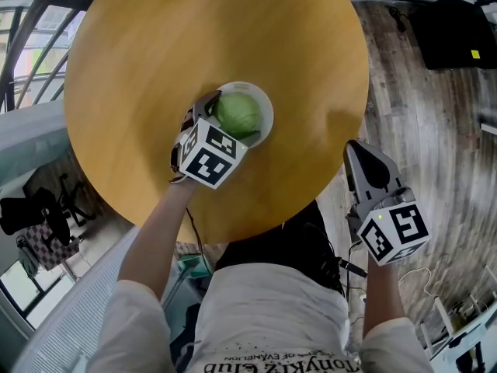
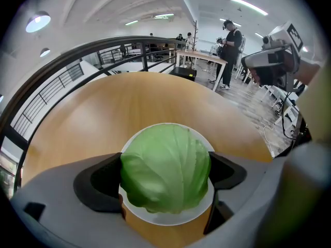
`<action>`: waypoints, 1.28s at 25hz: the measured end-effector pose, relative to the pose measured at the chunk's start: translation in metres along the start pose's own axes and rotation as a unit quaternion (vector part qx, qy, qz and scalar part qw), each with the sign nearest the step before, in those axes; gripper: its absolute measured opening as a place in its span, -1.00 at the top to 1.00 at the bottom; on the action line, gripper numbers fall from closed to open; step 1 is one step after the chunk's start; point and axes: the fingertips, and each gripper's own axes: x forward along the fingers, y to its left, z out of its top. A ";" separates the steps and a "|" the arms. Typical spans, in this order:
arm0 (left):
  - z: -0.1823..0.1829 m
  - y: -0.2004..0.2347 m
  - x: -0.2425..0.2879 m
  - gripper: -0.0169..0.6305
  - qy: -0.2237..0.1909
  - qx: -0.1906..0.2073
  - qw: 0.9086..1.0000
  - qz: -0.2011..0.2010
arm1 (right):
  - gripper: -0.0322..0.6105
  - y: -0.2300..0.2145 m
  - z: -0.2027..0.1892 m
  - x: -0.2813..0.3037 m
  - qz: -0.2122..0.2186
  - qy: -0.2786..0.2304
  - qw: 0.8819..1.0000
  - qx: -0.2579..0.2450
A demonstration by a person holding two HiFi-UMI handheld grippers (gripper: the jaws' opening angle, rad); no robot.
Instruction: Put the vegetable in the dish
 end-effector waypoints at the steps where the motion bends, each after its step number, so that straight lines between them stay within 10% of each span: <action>1: 0.000 0.000 0.001 -0.59 0.001 0.001 1.000 0.000 | 0.85 0.000 0.000 0.001 0.000 0.000 1.000 0.000; 32: 0.010 0.005 -0.008 -0.59 -0.020 -0.038 0.998 -0.051 | 0.85 0.003 -0.002 0.002 0.009 0.004 1.000 0.002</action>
